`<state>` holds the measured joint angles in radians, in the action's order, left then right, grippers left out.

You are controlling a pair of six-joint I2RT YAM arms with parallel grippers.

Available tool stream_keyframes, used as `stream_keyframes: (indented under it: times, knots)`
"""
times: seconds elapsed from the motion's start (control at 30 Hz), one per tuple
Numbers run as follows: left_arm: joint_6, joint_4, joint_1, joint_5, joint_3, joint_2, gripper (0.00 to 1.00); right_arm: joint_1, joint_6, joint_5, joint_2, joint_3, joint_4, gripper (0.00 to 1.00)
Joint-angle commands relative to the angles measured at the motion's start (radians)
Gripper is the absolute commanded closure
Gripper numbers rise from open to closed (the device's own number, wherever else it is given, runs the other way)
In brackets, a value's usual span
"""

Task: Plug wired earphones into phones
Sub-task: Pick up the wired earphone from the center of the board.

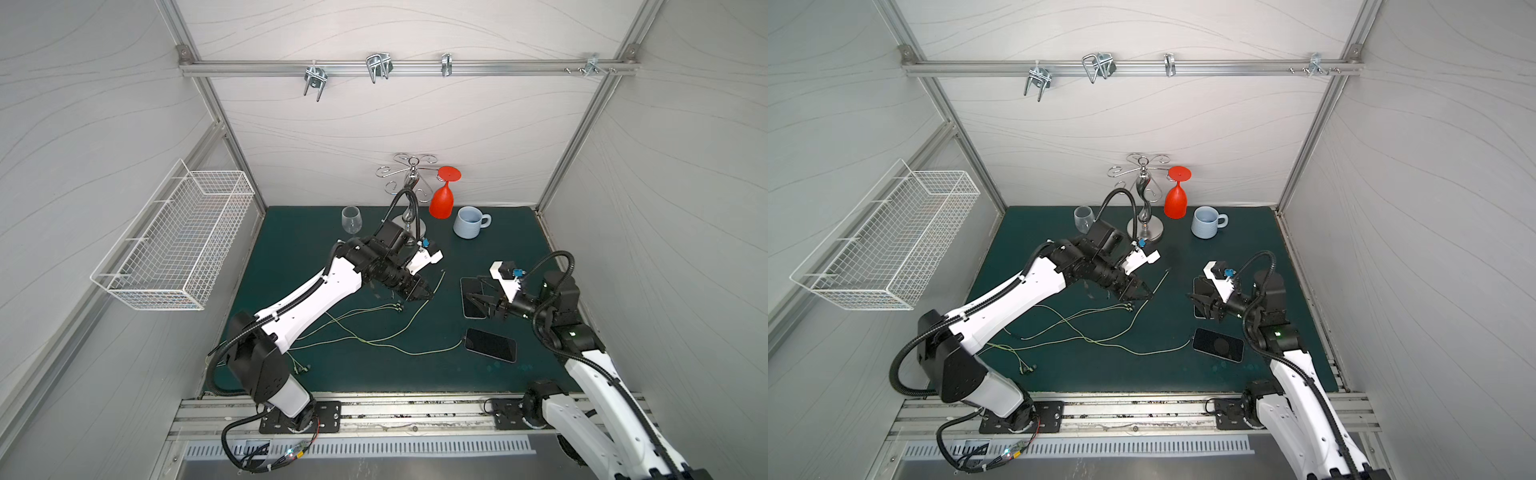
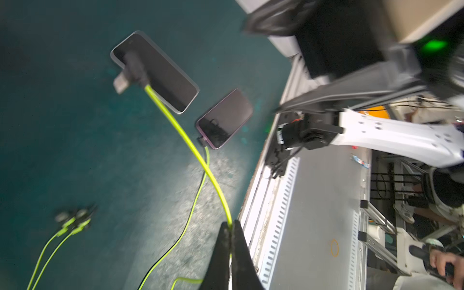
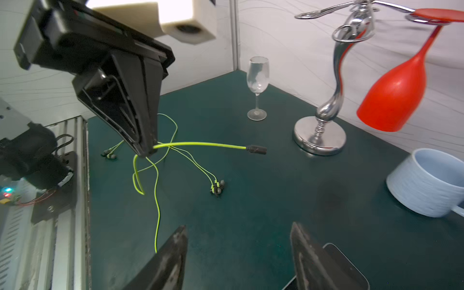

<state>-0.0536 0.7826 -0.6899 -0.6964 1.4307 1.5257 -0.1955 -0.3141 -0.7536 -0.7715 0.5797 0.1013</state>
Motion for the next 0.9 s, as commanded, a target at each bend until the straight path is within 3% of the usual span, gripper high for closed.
stream_keyframes:
  times: [0.0, 0.17, 0.37, 0.87]
  knots:
    - [-0.035, -0.159, -0.001, -0.119, -0.049, -0.075, 1.00, 0.007, -0.158, -0.150, -0.058, 0.030, -0.093, 0.37]
    - [-0.007, -0.366, -0.001, -0.153, -0.177, -0.171, 1.00, 0.009, -0.159, -0.301, -0.179, 0.066, -0.192, 0.43]
    - [-0.053, -0.419, -0.002, -0.169, -0.233, -0.237, 1.00, 0.006, -0.155, -0.397, -0.239, 0.126, -0.231, 0.47]
    - [-0.055, -0.368, 0.000, -0.237, -0.212, -0.226, 1.00, -0.054, -0.182, -0.382, -0.274, 0.213, -0.244, 0.57]
